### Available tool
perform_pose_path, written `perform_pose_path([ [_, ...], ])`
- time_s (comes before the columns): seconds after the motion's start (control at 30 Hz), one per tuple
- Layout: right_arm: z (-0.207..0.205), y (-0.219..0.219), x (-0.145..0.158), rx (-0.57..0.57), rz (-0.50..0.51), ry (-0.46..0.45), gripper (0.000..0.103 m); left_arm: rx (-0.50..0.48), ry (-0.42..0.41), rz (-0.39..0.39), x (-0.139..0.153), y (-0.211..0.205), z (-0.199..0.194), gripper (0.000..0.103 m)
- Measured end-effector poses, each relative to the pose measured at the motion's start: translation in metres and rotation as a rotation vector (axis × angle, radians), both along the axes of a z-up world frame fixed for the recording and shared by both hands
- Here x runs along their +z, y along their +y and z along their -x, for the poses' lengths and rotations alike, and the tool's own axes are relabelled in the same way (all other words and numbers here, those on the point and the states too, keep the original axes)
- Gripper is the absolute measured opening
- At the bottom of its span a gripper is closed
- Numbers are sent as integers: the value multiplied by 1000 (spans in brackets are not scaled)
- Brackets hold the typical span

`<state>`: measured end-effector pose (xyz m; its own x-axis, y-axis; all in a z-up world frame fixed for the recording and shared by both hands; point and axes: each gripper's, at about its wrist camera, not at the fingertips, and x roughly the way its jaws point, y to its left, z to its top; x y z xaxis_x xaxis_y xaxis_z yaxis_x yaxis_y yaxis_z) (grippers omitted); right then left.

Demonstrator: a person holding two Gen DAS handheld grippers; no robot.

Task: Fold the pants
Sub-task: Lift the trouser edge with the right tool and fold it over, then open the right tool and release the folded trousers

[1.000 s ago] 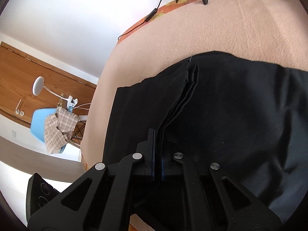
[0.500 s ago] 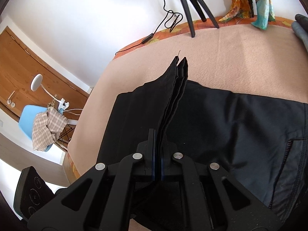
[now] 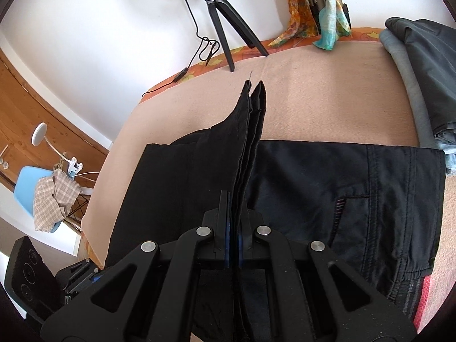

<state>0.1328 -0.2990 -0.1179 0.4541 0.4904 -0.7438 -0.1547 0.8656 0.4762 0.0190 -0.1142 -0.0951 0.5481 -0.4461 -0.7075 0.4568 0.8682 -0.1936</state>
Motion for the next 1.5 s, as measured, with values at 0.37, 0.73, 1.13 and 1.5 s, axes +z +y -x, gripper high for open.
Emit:
perform_pose_path([
  [0.37,11,-36,-12,-32,-46,45,4,108,12,3,0,35,-23,51],
  [0.73,20,-72,-8,-94,-90,58,4,208,72,-34,-21,54,-48,51],
  [1.13,25,-100,-4,-128,-104,59,4,199,107,-110,-43,45,-55,51],
  [1.5,17,-83,-30,-102,200,85,5,198,142,-64,-49,48,-59,51],
])
